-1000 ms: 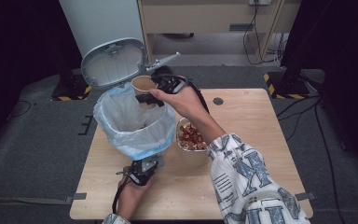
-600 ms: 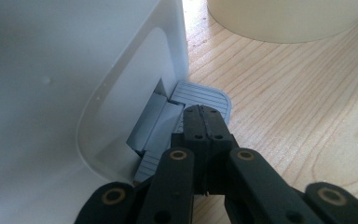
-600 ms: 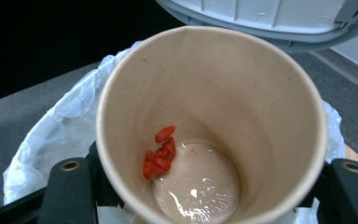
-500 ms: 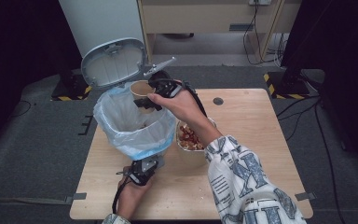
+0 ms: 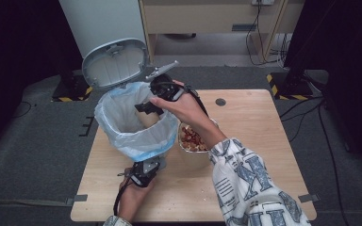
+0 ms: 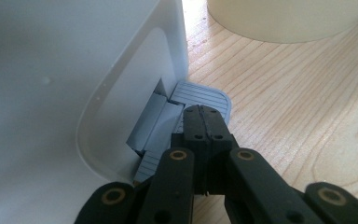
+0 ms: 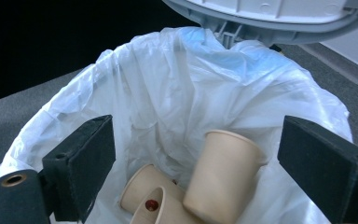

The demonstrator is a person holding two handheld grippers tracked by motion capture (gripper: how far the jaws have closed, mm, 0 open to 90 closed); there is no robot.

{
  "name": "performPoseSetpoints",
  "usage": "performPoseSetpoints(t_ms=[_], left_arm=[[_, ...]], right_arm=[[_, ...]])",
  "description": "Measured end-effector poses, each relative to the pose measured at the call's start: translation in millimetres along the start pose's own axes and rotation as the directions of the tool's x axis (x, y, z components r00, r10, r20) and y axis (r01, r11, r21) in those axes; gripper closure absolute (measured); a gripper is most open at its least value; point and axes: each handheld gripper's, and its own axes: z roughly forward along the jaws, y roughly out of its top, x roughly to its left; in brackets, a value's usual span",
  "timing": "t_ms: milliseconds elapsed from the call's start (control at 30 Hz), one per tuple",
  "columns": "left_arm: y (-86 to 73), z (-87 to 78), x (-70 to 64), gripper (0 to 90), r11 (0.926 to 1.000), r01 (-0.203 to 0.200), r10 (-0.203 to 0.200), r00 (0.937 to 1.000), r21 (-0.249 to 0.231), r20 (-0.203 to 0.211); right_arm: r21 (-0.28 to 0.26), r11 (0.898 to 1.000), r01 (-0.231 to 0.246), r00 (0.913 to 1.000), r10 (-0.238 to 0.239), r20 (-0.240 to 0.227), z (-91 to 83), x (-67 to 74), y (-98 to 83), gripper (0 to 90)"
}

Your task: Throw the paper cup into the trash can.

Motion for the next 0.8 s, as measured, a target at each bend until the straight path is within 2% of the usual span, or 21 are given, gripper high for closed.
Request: performPoseSetpoints(t_ms=[300,567,800], left_arm=[[-0.1,0.2,-0.1,89.4,1.0,0.0,0.0,1.0,-0.003,0.0],[0.0,0.0,0.0,89.4,1.0,-0.001,0.001,1.0,-0.001,0.001],[-0.1,0.2,0.2,89.4,1.0,-0.001,0.001,1.0,-0.002,0.003]], right_arm=[[-0.006,1.0,-0.01,0.9997,0.01,0.021,-7.0,-5.5,-3.2,11.9],[-0.013,1.0,-0.025,0.998,0.025,0.059,-10.4,-10.2,-6.1,11.6],[-0.027,1.0,-0.017,0.9964,0.019,0.083,-15.2,-13.0,-8.7,9.8]])
